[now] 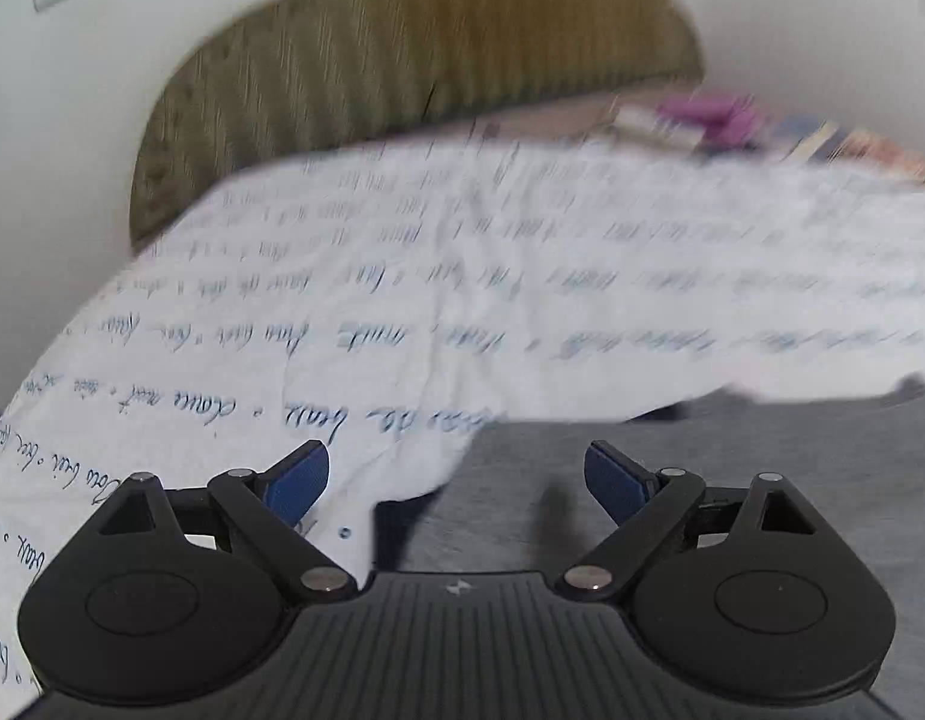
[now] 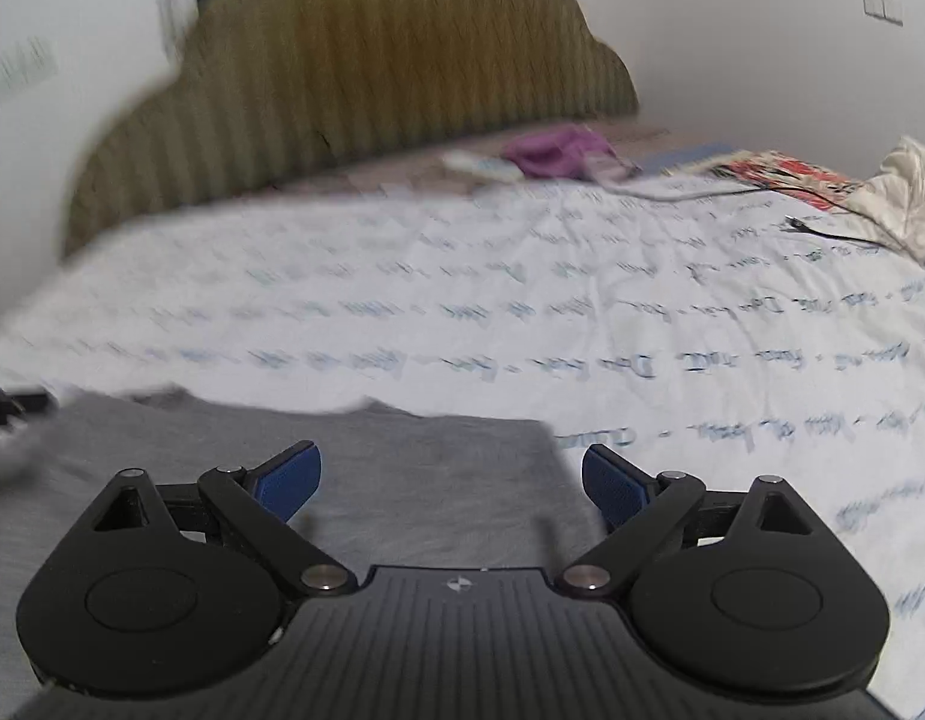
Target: Fold small clothes
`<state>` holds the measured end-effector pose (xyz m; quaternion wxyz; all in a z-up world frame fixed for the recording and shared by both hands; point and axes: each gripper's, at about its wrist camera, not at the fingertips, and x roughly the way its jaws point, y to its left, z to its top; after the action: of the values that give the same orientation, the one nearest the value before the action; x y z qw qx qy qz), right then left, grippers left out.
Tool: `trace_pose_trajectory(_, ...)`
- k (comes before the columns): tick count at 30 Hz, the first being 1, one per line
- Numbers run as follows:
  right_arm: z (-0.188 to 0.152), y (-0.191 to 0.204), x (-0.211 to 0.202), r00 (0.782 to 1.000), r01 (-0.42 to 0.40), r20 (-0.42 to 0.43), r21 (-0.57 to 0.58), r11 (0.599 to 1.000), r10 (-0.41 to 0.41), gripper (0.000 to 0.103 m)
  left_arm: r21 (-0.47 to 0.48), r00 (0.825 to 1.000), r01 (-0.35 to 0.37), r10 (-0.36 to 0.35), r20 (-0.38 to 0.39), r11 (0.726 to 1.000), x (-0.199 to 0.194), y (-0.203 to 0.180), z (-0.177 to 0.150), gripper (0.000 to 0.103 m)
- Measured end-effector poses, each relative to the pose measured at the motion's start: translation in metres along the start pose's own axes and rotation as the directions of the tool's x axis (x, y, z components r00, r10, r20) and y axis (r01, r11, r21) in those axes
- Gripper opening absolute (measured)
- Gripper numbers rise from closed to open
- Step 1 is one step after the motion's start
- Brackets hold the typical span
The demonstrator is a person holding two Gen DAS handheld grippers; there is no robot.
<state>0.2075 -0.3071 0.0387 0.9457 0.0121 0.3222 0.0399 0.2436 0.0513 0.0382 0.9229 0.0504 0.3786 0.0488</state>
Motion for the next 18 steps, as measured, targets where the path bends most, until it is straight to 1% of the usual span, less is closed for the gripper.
trace_pose_trajectory(1,0.001,-0.001,0.01,0.999,0.025,-0.032,-0.007,1.0,-0.026,0.094,0.003,0.999,0.013,-0.013,-0.03,1.0,0.008,0.0,0.001,0.083)
trace_pose_trajectory(2,0.0,-0.002,0.018,0.998,0.036,-0.052,-0.01,0.999,-0.037,0.094,0.02,0.998,0.035,-0.035,-0.047,0.999,0.015,-0.001,0.0,0.063)
trace_pose_trajectory(3,-0.003,-0.002,0.024,0.997,0.036,-0.063,-0.02,0.999,-0.037,0.095,0.038,0.997,0.051,-0.049,-0.056,0.998,0.02,-0.003,0.0,0.054)
trace_pose_trajectory(4,-0.009,0.0,0.031,0.996,0.035,-0.078,-0.038,0.999,-0.038,0.096,0.043,0.997,0.055,-0.053,-0.05,0.998,0.023,-0.004,-0.001,0.051)
trace_pose_trajectory(5,-0.016,0.002,0.038,0.995,0.042,-0.093,-0.056,0.998,-0.047,0.097,0.052,0.997,0.064,-0.062,-0.05,0.997,0.024,-0.006,0.001,0.043)
trace_pose_trajectory(6,-0.024,0.002,0.042,0.995,0.046,-0.089,-0.052,0.998,-0.05,0.101,0.055,0.996,0.071,-0.068,-0.054,0.996,0.024,-0.006,0.003,0.04)
trace_pose_trajectory(7,-0.032,-0.001,0.043,0.998,0.038,-0.056,-0.021,0.999,-0.039,0.102,0.056,0.996,0.07,-0.067,-0.053,0.996,0.024,-0.007,0.005,0.038)
trace_pose_trajectory(8,-0.038,-0.005,0.043,0.999,0.023,-0.032,0.015,1.0,-0.022,0.101,0.06,0.996,0.073,-0.07,-0.048,0.996,0.024,-0.006,0.007,0.026)
trace_pose_trajectory(9,-0.038,-0.008,0.042,1.0,0.012,-0.025,0.04,0.999,-0.011,0.101,0.066,0.996,0.079,-0.076,-0.047,0.995,0.023,-0.006,0.008,0.011)
trace_pose_trajectory(10,-0.039,-0.009,0.041,1.0,0.007,-0.02,0.049,0.999,-0.006,0.101,0.067,0.996,0.079,-0.076,-0.048,0.995,0.023,-0.006,0.01,0.007)
trace_pose_trajectory(11,-0.039,-0.009,0.041,1.0,0.006,-0.019,0.046,0.999,-0.005,0.101,0.075,0.995,0.085,-0.082,-0.048,0.994,0.021,-0.008,0.01,0.005)
trace_pose_trajectory(13,-0.039,-0.009,0.041,1.0,0.006,-0.017,0.044,0.999,-0.006,0.101,0.094,0.996,0.086,-0.084,-0.028,0.992,0.018,-0.011,0.008,0.004)
trace_pose_trajectory(15,-0.039,-0.008,0.04,1.0,0.006,-0.014,0.046,0.999,-0.006,0.101,0.07,0.995,0.101,-0.101,0.0,0.992,0.013,-0.004,0.011,0.004)
trace_pose_trajectory(17,-0.04,-0.009,0.04,1.0,0.004,-0.011,0.049,0.999,-0.003,0.101,0.054,0.996,0.084,-0.086,0.03,0.995,0.01,0.001,0.013,0.004)
trace_pose_trajectory(18,-0.04,-0.009,0.04,1.0,0.002,-0.01,0.052,0.999,-0.002,0.101,0.051,0.997,0.072,-0.073,0.024,0.996,0.013,0.004,0.013,0.004)
